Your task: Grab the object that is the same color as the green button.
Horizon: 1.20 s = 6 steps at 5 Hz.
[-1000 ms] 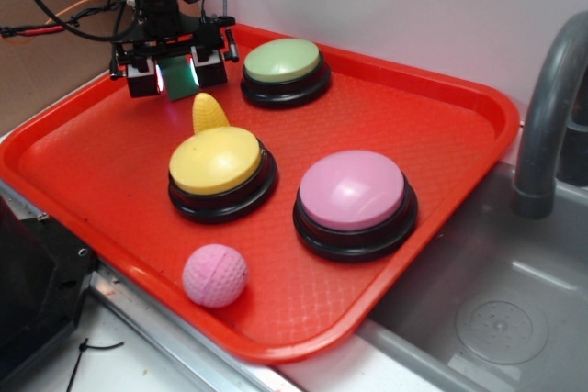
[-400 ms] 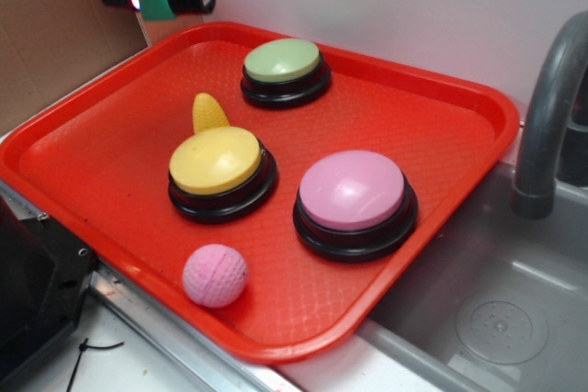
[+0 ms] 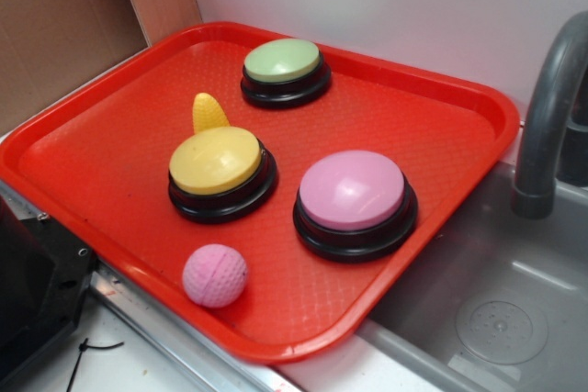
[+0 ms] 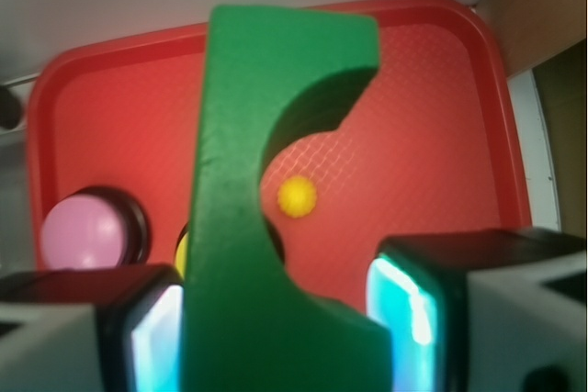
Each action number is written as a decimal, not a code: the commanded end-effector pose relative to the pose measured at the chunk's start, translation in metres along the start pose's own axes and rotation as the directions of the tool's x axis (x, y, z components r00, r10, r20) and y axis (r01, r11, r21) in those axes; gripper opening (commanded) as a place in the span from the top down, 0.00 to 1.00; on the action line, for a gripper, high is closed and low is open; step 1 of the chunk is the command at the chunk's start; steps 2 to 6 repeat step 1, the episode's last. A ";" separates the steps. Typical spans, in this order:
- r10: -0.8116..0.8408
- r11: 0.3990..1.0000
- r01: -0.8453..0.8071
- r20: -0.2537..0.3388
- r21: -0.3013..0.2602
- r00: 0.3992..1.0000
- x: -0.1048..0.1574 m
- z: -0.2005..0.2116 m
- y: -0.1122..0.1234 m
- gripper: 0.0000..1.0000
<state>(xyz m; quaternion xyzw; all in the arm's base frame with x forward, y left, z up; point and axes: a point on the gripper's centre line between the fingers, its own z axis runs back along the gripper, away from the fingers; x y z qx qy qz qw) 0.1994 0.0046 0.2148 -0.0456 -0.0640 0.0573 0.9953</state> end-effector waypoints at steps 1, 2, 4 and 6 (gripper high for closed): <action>-0.027 0.999 0.027 0.012 0.023 1.000 -0.002 0.023 0.019 1.00; -0.027 0.999 0.027 0.012 0.023 1.000 -0.002 0.023 0.019 1.00; -0.027 0.999 0.027 0.012 0.023 1.000 -0.002 0.023 0.019 1.00; -0.027 0.999 0.027 0.012 0.023 1.000 -0.002 0.023 0.019 1.00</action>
